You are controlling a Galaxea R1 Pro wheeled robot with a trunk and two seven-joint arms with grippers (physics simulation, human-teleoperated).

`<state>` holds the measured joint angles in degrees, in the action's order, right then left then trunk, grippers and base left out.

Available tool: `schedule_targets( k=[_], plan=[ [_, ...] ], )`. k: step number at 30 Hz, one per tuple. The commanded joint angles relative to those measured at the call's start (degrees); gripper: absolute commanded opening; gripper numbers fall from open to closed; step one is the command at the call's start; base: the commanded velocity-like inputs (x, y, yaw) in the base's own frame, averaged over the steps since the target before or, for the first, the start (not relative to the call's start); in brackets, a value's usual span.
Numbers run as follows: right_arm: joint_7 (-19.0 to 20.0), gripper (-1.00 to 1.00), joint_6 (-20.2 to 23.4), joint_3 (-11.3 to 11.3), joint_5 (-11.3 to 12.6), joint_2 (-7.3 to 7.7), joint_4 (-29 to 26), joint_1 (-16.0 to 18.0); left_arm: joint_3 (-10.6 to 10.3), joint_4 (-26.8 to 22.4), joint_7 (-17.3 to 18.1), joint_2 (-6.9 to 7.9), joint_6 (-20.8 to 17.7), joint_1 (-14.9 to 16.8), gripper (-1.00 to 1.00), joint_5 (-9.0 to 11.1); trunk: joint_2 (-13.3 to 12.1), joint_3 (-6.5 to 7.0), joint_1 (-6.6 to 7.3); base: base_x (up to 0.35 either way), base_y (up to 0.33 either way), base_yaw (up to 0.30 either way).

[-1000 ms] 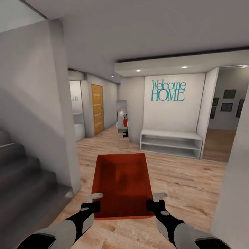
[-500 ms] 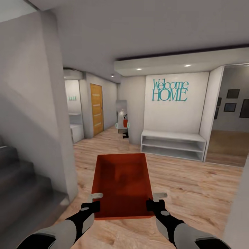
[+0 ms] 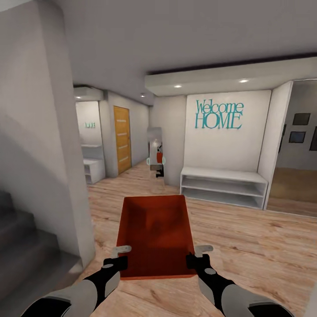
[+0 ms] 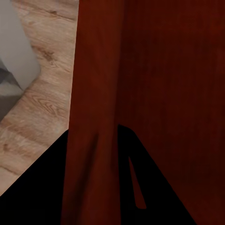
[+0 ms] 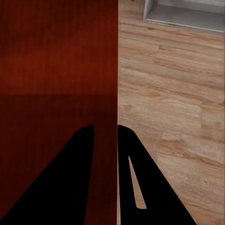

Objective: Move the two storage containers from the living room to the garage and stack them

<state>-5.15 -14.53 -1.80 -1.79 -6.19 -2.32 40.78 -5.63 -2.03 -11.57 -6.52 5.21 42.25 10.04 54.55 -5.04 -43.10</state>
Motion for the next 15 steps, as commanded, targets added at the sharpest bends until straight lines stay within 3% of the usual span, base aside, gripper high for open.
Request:
schedule_targets(
  k=[1, 15],
  plan=[
    [-0.4, -1.0, -1.6, 2.8, -0.6, 0.04, -0.1, 0.1, 2.5, 0.2, -0.3, 0.8, 0.2, 0.0, -1.0, 0.9, 0.1, -0.09, -0.04, 0.324, 0.0, 0.0],
    [-0.4, -1.0, -1.6, 2.8, -0.6, 0.04, -0.1, 0.1, 2.5, 0.2, -0.3, 0.8, 0.2, 0.0, -1.0, 0.9, 0.1, -0.09, -0.04, 0.324, 0.0, 0.0]
  ],
)
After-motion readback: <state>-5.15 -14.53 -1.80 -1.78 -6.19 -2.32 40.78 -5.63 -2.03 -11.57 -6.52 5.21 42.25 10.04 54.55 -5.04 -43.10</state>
